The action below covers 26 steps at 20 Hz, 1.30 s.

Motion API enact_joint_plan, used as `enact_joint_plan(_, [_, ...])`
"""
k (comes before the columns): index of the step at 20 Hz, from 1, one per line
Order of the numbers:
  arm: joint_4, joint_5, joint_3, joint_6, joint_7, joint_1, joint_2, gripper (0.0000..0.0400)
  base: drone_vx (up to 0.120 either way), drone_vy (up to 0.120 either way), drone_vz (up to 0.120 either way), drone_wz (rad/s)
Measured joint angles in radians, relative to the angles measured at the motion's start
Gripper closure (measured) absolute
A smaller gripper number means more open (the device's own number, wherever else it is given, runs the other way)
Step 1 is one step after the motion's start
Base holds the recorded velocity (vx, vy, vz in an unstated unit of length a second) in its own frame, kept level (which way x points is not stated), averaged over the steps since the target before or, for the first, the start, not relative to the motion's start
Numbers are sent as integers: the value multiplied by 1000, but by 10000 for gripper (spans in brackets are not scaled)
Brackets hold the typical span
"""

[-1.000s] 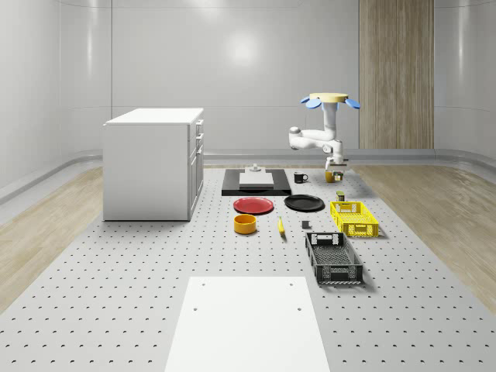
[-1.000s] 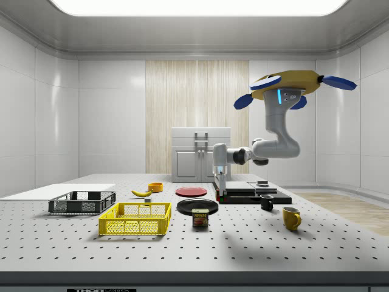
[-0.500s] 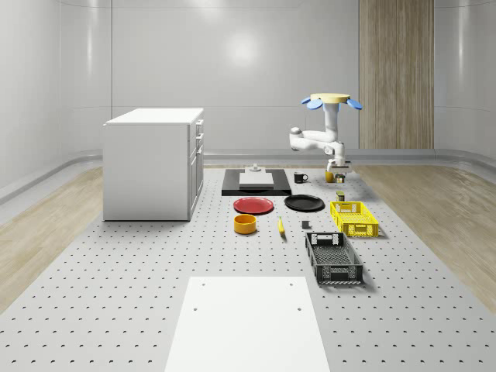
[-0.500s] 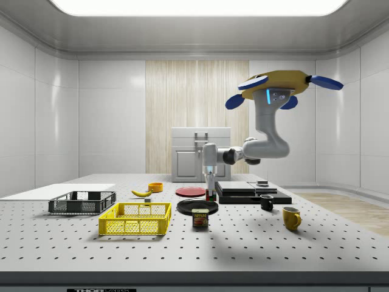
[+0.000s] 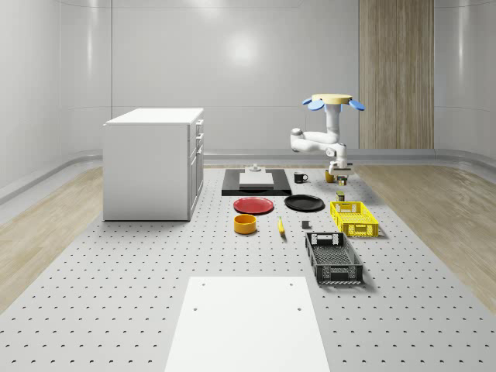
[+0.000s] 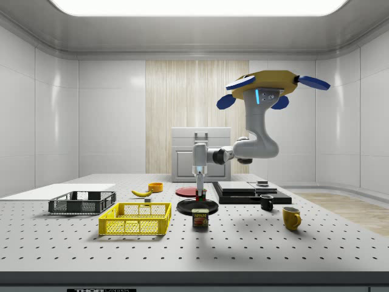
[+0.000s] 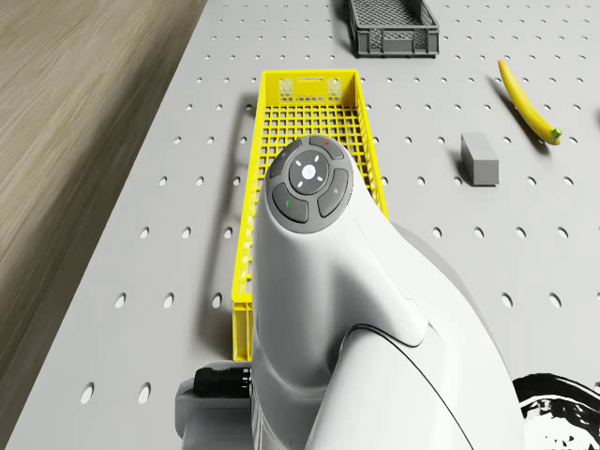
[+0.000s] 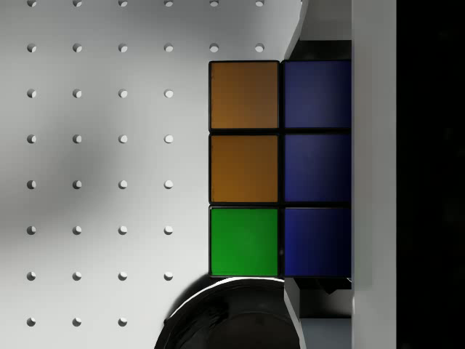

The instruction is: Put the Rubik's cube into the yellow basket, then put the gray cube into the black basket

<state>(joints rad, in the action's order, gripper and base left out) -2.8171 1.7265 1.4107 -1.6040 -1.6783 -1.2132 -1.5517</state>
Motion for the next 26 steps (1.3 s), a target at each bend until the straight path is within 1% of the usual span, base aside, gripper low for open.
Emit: enact_joint_plan(26, [1, -9, 2, -21, -3, -4, -23, 75, 120, 0, 0, 0])
